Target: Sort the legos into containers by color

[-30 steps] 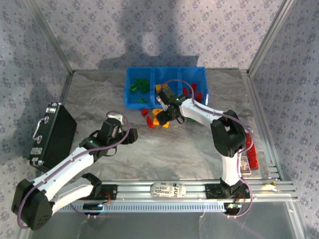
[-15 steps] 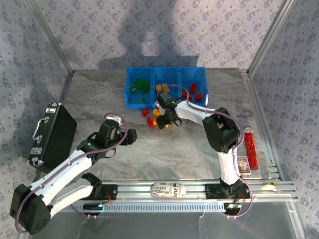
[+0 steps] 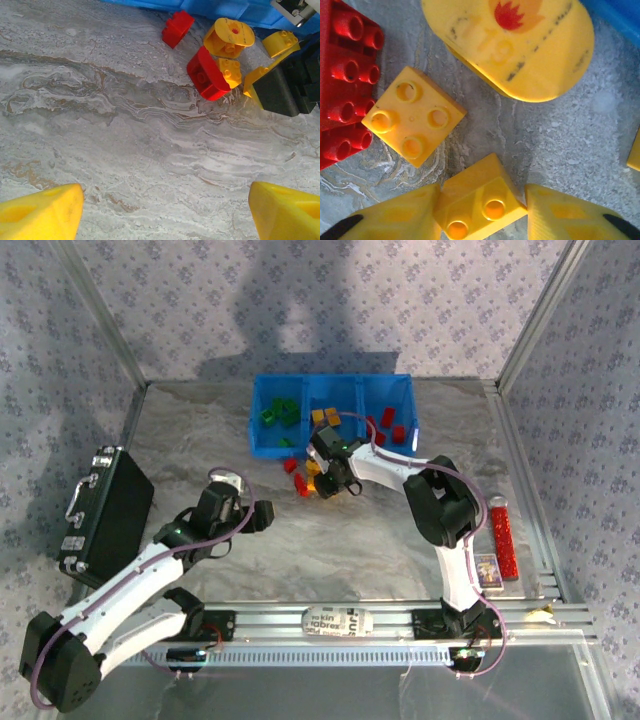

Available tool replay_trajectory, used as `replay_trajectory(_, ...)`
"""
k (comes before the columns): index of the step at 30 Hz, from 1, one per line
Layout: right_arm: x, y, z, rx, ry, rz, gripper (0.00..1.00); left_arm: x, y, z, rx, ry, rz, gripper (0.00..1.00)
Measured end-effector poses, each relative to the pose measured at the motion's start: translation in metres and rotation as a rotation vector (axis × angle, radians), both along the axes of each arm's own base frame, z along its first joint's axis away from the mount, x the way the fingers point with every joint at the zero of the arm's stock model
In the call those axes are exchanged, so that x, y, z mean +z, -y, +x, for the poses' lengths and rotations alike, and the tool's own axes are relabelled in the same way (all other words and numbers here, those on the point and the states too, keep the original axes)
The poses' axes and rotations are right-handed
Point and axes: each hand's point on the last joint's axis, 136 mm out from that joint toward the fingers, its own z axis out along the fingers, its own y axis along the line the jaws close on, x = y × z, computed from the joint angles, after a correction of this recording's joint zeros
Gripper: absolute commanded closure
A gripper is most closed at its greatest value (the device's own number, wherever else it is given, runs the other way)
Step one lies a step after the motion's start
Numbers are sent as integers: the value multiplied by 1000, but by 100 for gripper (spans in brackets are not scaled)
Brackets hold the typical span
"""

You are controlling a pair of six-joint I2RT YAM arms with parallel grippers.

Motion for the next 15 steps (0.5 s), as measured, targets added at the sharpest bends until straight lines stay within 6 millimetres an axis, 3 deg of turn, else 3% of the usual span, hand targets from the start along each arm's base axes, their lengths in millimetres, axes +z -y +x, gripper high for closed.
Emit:
replay_trajectory(9,11,7,-2,1,13,-32,66,5,-1,0,5,19,-7,14)
replay_trajectory(11,26,7,3,-1,35,-29,66,5,-2,0,5,17,-6,14)
replay_trajectory(15,81,-3,36,-18,144,36,66,5,-2,0,5,16,-6,14)
